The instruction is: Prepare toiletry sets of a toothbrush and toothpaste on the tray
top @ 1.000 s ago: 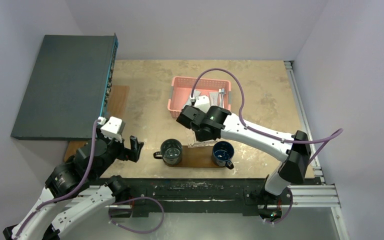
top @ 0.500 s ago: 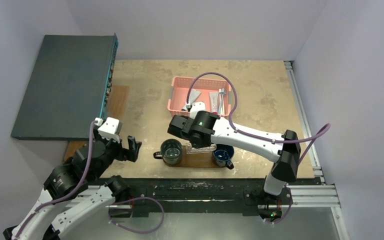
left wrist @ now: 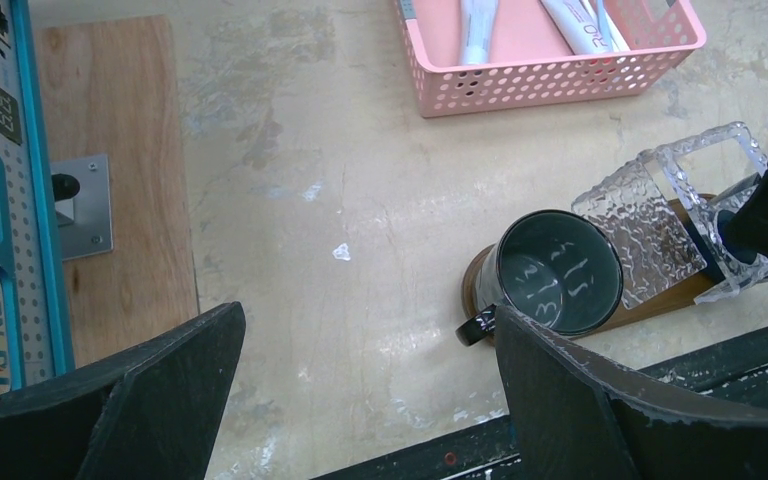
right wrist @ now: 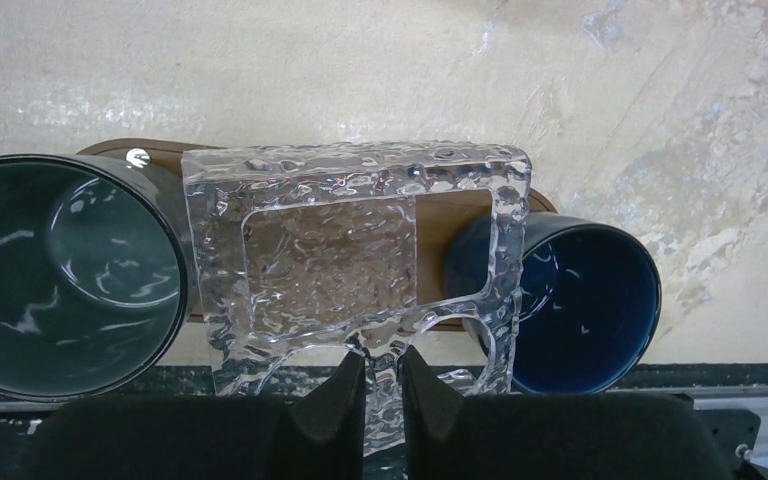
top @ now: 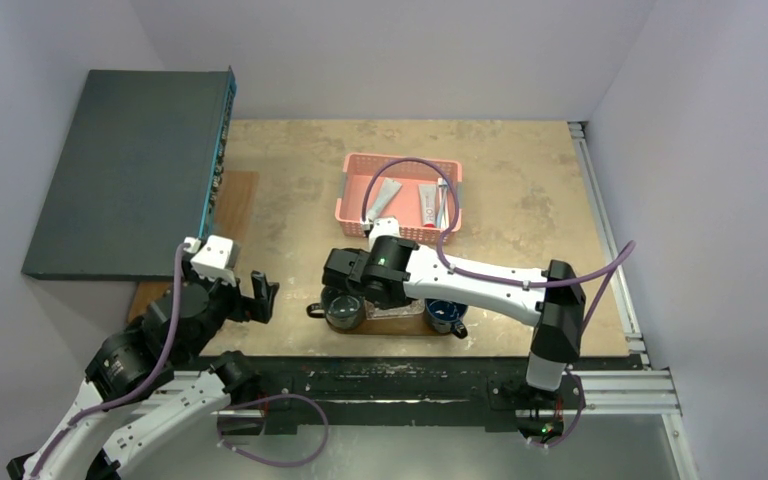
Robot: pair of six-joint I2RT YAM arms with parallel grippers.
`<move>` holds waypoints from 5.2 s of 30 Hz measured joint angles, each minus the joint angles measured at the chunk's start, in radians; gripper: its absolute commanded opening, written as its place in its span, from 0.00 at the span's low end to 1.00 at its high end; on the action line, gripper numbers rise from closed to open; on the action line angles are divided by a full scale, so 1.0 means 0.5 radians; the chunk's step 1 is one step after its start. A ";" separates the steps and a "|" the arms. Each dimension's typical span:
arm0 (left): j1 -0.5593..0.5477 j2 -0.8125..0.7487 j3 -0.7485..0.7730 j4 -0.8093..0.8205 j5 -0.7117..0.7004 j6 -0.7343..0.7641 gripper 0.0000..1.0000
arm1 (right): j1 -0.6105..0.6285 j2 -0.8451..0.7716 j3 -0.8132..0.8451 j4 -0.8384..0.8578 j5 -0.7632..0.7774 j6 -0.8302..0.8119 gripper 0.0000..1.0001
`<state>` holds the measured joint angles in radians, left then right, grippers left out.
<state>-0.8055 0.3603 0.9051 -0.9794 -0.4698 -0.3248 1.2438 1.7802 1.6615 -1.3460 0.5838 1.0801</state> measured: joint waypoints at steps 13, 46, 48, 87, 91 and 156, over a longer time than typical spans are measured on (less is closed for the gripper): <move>0.000 -0.018 0.000 -0.020 -0.017 -0.011 0.95 | 0.058 0.018 -0.035 -0.010 -0.013 0.121 0.00; 0.000 -0.020 0.000 -0.021 -0.018 -0.012 0.95 | 0.076 0.178 -0.160 -0.008 -0.025 0.246 0.07; 0.000 -0.020 0.000 -0.021 -0.018 -0.011 0.95 | 0.077 0.178 -0.160 -0.008 -0.018 0.250 0.09; 0.000 0.006 0.000 -0.021 -0.042 -0.013 0.95 | 0.078 -0.109 -0.023 -0.018 0.012 0.147 0.38; 0.000 0.026 0.000 -0.021 -0.056 -0.013 0.95 | 0.077 -0.155 0.016 0.035 0.071 -0.011 0.37; 0.000 0.289 -0.042 0.043 0.395 0.067 1.00 | -1.234 1.202 0.955 1.315 -0.748 -0.852 0.71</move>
<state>-0.8055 0.5049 0.8841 -0.9577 -0.2722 -0.2913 0.6266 2.3814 2.1391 -0.6884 0.2096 0.6540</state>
